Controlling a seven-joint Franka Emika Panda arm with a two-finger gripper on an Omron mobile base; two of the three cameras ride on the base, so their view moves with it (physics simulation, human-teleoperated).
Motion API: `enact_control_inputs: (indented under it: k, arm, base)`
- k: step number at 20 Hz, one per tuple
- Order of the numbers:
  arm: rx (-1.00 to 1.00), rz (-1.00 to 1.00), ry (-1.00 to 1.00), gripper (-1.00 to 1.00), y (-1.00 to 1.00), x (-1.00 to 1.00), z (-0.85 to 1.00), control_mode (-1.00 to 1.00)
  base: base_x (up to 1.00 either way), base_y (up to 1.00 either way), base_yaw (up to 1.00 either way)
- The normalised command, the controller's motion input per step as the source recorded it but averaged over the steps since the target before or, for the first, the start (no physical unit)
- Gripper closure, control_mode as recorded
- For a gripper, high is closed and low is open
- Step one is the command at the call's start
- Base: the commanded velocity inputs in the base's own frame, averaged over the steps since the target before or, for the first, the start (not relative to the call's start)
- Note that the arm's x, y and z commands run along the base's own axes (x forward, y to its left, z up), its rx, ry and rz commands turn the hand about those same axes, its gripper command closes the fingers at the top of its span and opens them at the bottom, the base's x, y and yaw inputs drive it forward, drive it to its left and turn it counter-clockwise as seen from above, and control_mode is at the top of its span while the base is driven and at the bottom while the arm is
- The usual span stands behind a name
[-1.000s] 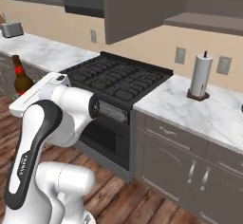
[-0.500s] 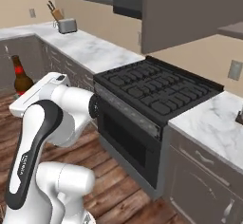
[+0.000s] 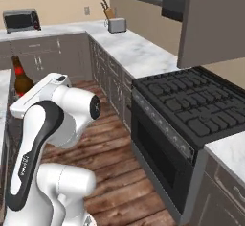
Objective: Get the candle and the beer from the cabinet and move them to the dining counter.
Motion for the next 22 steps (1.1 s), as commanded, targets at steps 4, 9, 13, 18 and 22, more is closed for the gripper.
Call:
enact_control_inputs:
  k: [4, 9, 13, 18, 22]
  arm:
    - [0.0, 0.0, 0.0, 1.0, 0.0, 0.0, 0.0, 1.0]
    - [0.0, 0.0, 0.0, 1.0, 0.0, 0.0, 0.0, 1.0]
    - [0.0, 0.0, 0.0, 1.0, 0.0, 0.0, 0.0, 1.0]
    - [0.0, 0.0, 0.0, 1.0, 0.0, 0.0, 0.0, 1.0]
    - [0.0, 0.0, 0.0, 1.0, 0.0, 0.0, 0.0, 1.0]
  base:
    - [-0.77, 0.13, 0.38]
    - [-0.13, 0.29, 0.47]
    - [-0.14, 0.06, 0.48]
    - [-0.74, 0.0, 0.38]
    - [-0.2, -0.16, 0.3]
